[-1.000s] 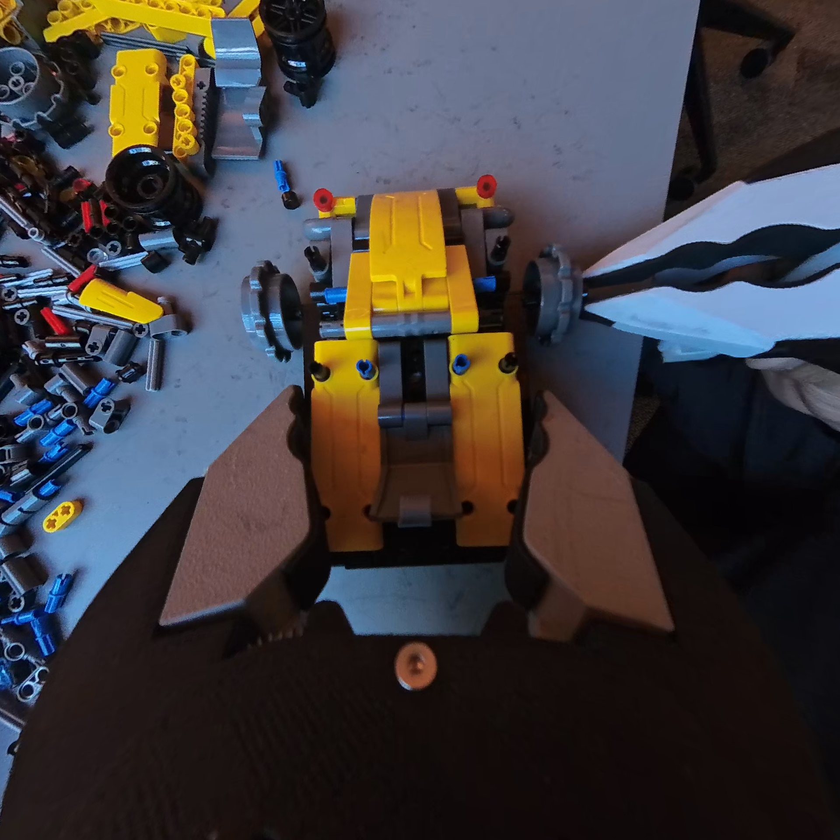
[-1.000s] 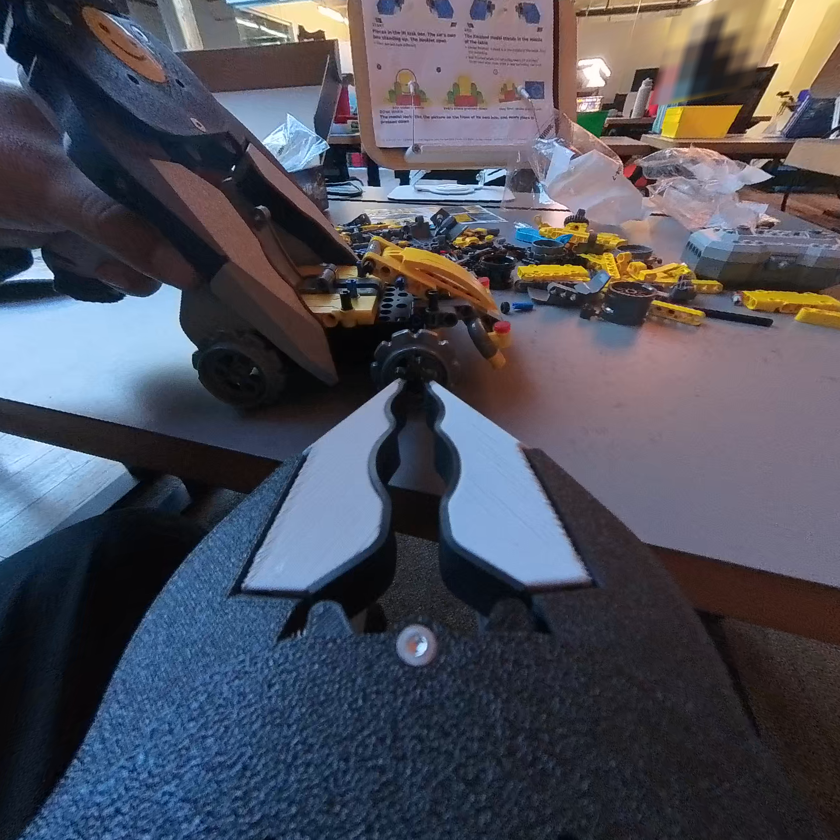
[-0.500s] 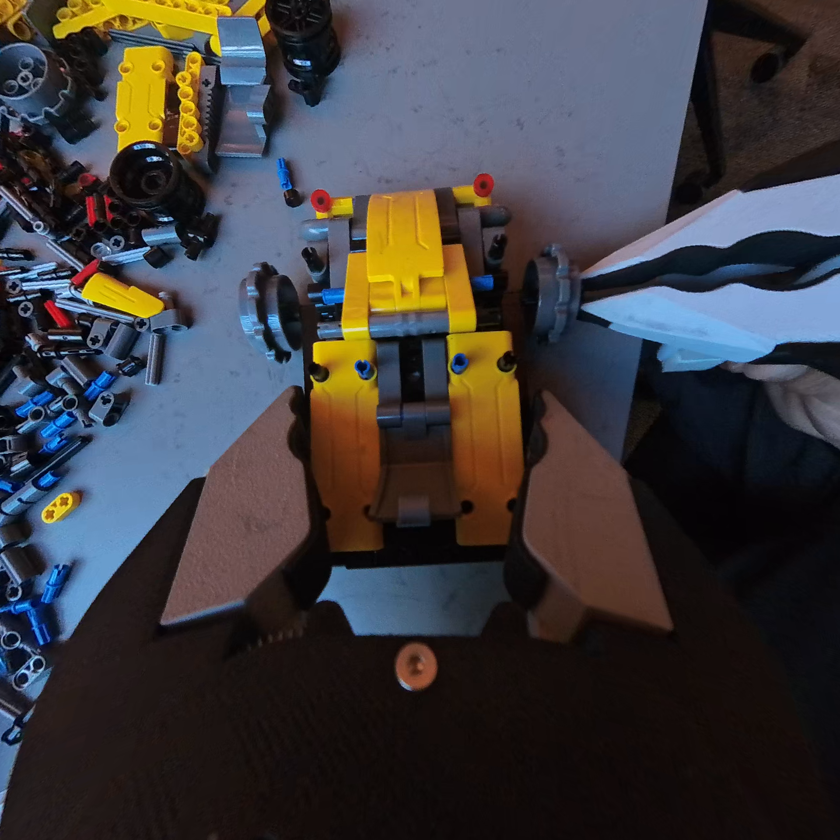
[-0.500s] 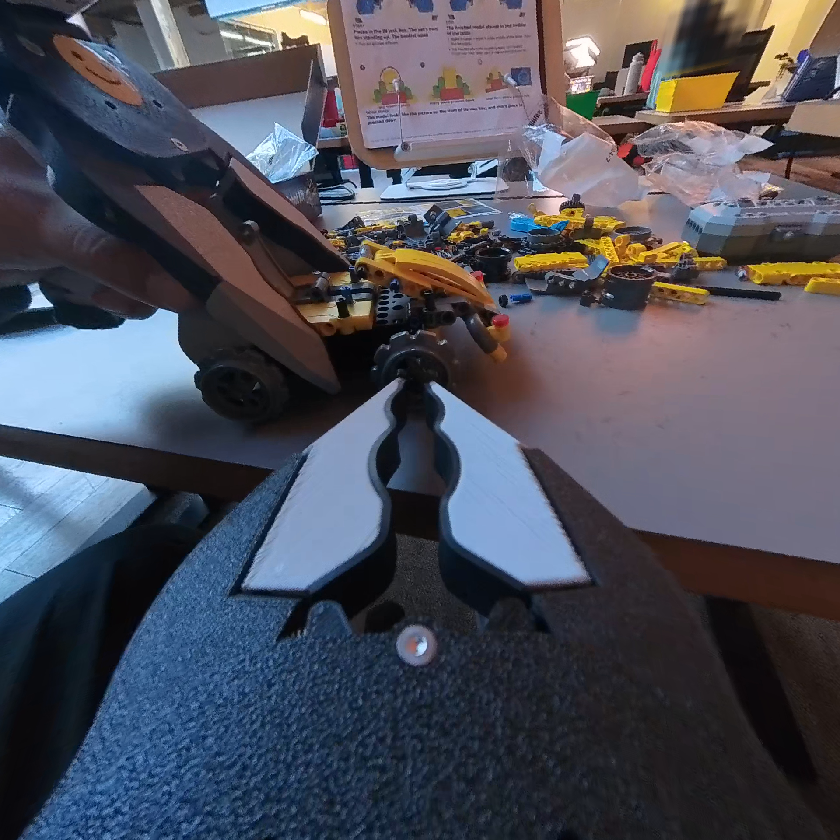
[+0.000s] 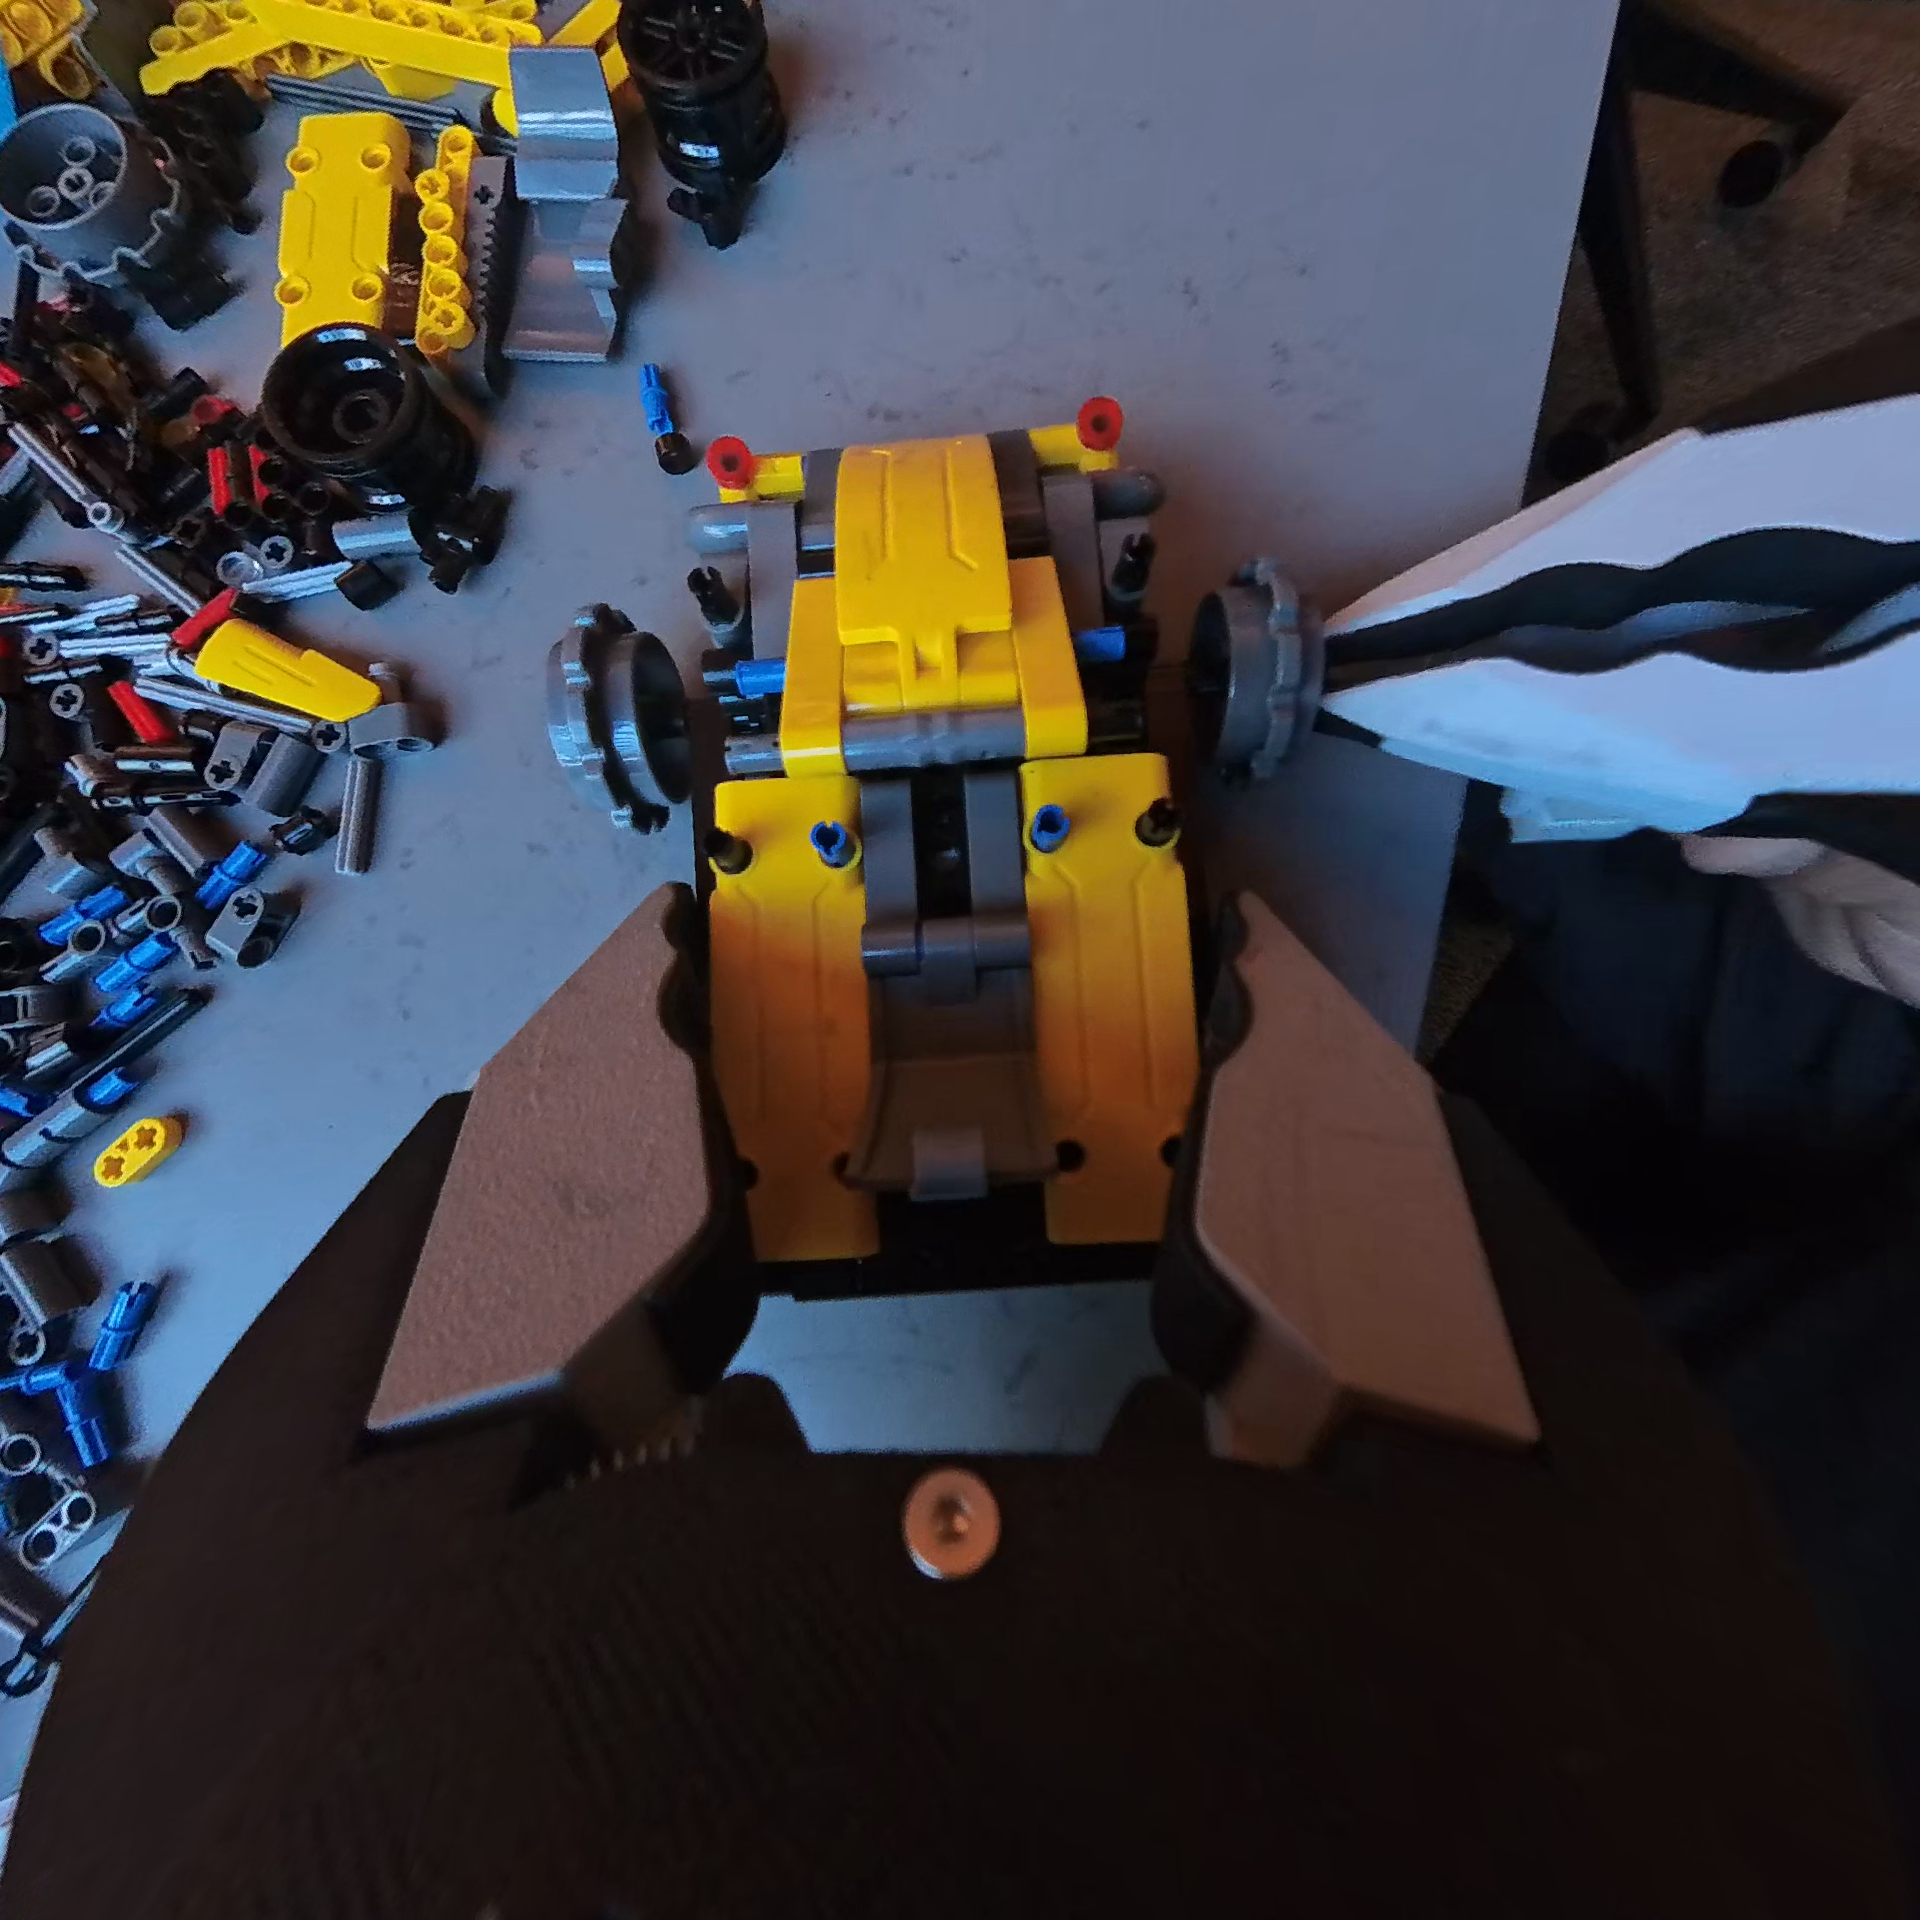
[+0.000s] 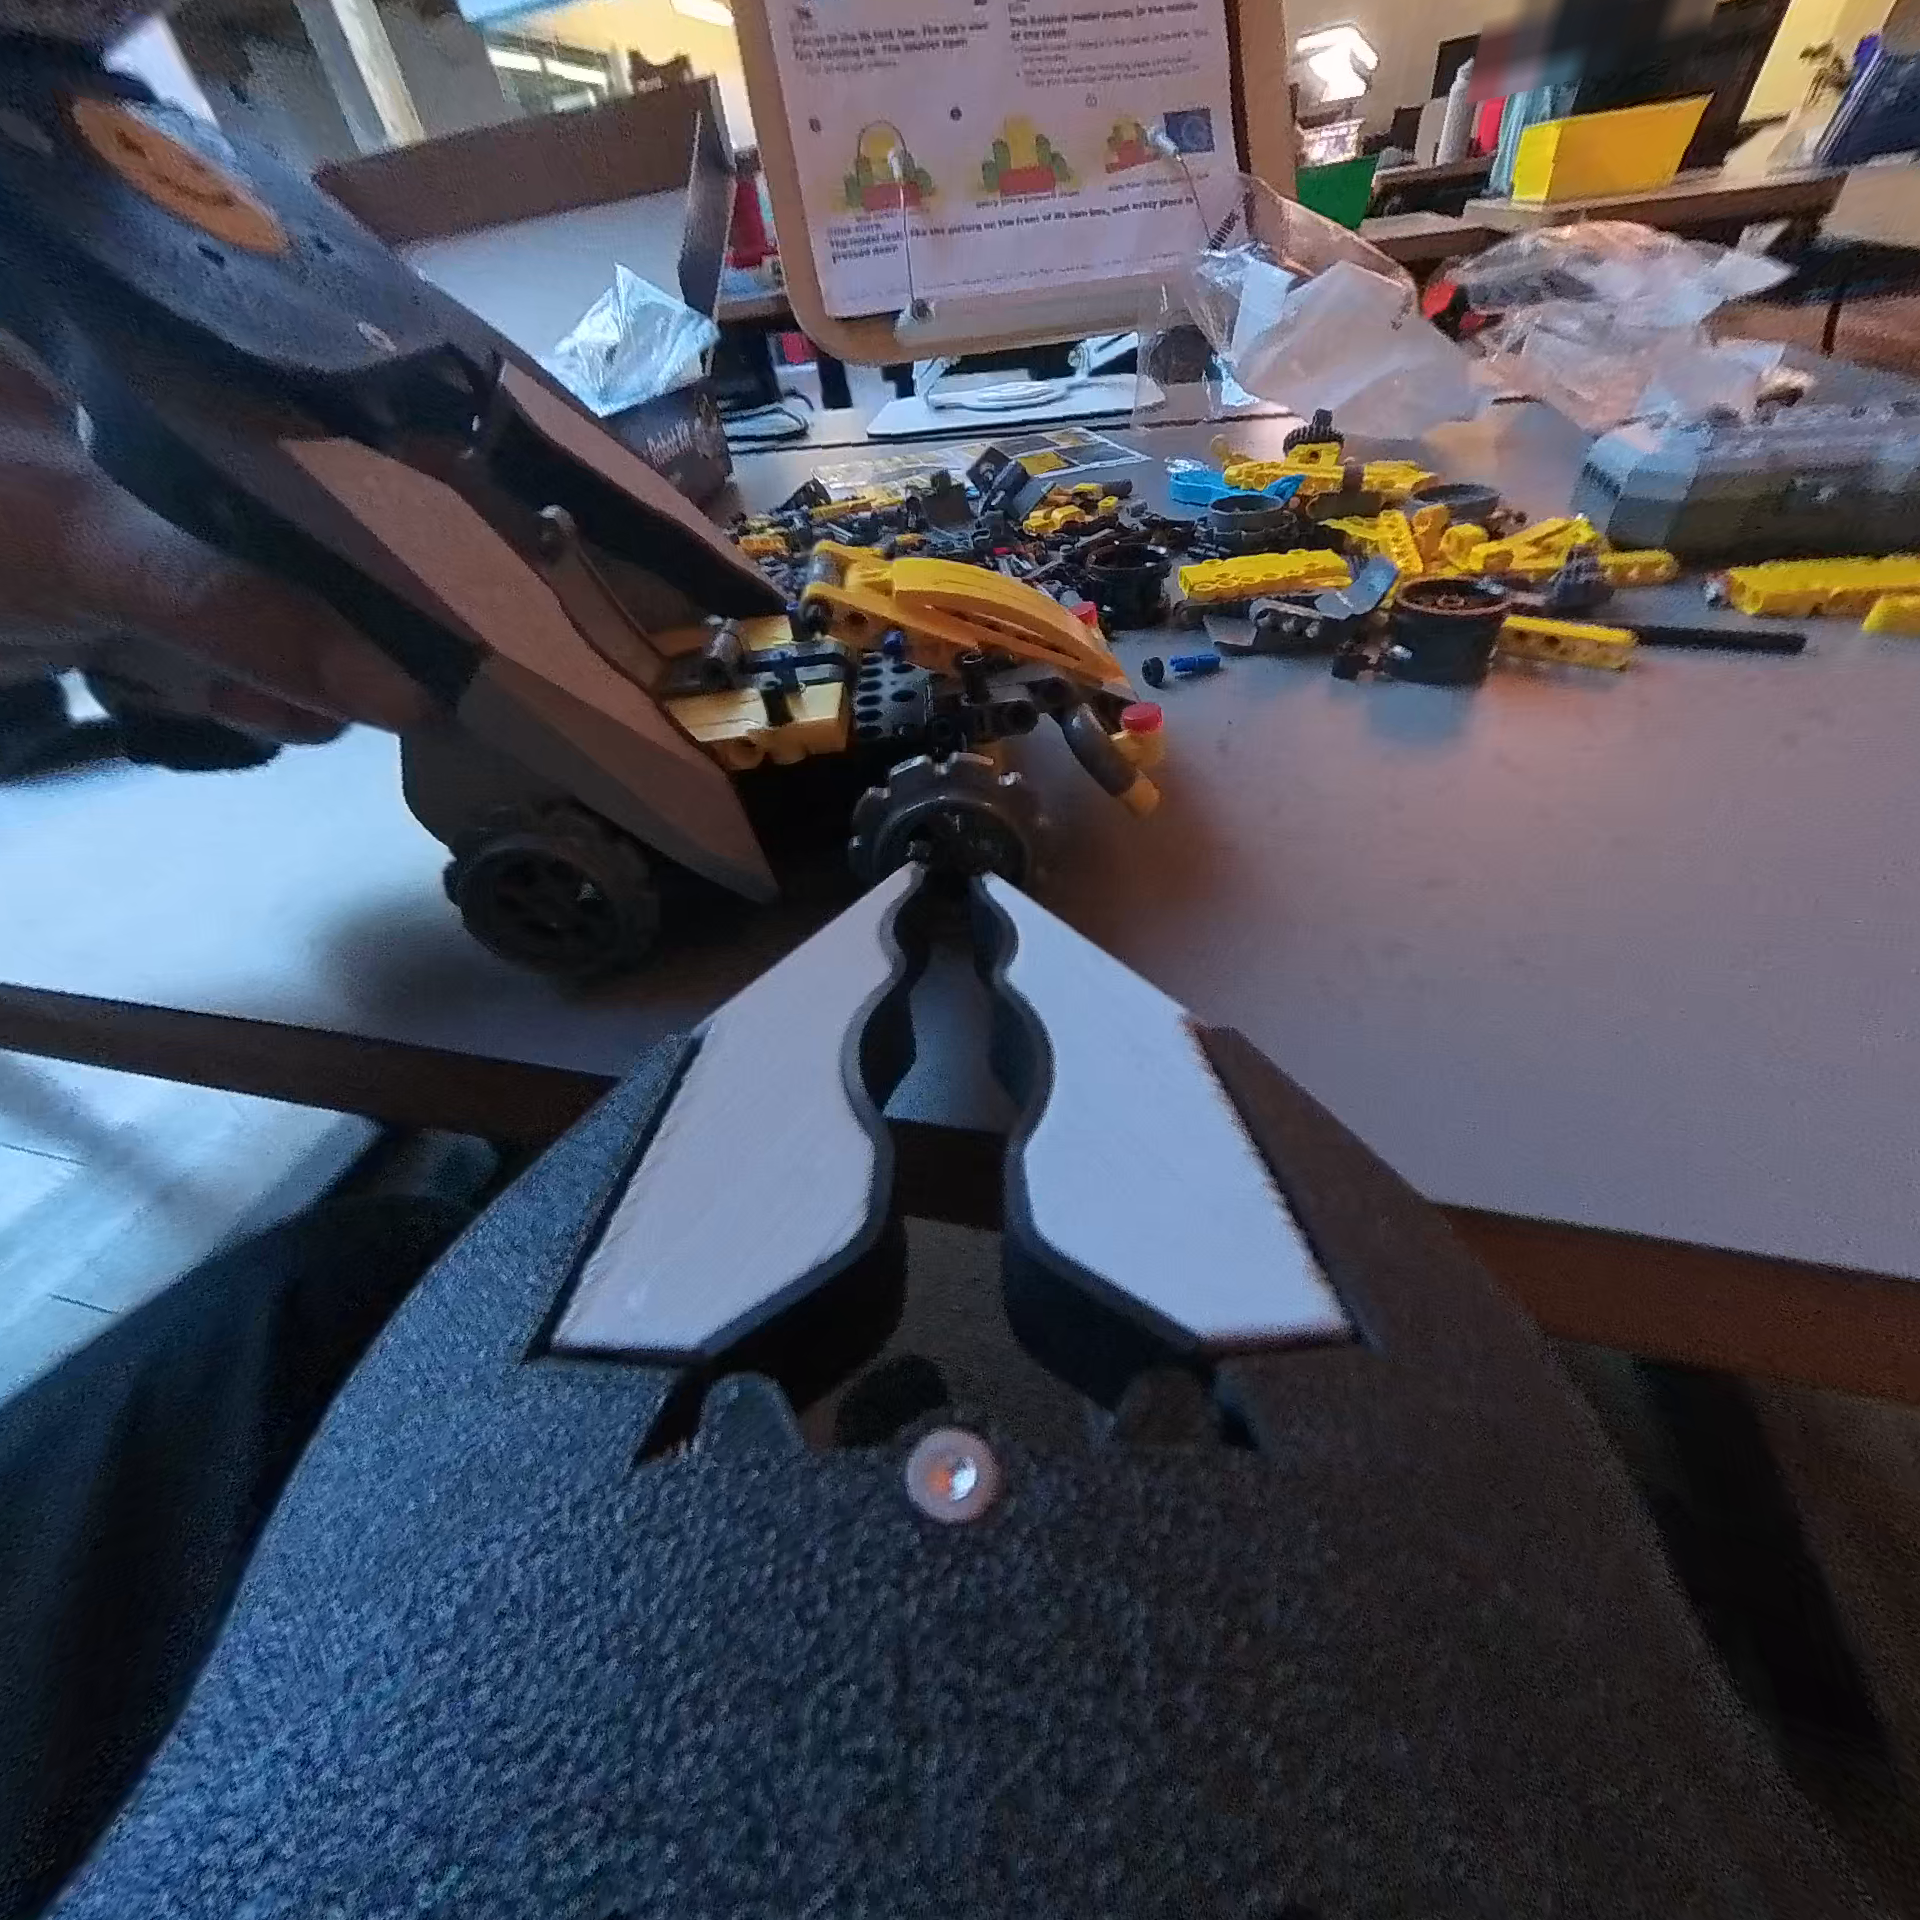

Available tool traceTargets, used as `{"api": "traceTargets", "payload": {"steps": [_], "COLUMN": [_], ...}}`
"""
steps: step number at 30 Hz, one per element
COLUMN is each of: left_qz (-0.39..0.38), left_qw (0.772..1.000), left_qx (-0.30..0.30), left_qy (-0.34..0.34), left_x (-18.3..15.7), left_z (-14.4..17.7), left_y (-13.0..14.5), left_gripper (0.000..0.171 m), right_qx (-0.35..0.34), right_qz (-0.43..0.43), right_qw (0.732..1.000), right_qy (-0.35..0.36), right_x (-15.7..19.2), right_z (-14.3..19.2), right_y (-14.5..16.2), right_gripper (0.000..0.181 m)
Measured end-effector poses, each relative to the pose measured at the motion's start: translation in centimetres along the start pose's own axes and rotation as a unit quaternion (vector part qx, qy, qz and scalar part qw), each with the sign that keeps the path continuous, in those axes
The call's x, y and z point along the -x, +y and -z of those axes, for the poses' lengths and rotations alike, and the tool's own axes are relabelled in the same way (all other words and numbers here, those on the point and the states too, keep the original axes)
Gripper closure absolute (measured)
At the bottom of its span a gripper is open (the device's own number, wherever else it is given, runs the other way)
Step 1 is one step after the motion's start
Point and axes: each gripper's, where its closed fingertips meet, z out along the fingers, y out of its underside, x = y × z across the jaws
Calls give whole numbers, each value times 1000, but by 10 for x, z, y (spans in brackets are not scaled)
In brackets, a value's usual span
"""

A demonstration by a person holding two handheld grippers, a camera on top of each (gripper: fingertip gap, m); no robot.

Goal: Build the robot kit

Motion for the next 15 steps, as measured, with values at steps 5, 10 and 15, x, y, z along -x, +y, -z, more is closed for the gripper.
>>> {"api": "traceTargets", "payload": {"steps": [5, 10, 15], "left_qz": [2, 1, 9], "left_qw": [1000, 1000, 1000], "left_qx": [0, 3, 5], "left_qy": [-2, -1, -7], "left_x": [0, 0, -1], "left_z": [0, -1, -1], "left_y": [0, 0, 0], "left_gripper": [77, 77, 77], "right_qx": [3, 7, 11], "right_qz": [31, 25, -10], "right_qw": [999, 1000, 1000], "right_qy": [14, 14, 1], "right_x": [-1, -1, -3], "right_z": [-1, -1, -1], "right_y": [0, -1, -1], "right_gripper": [175, 176, 175]}}
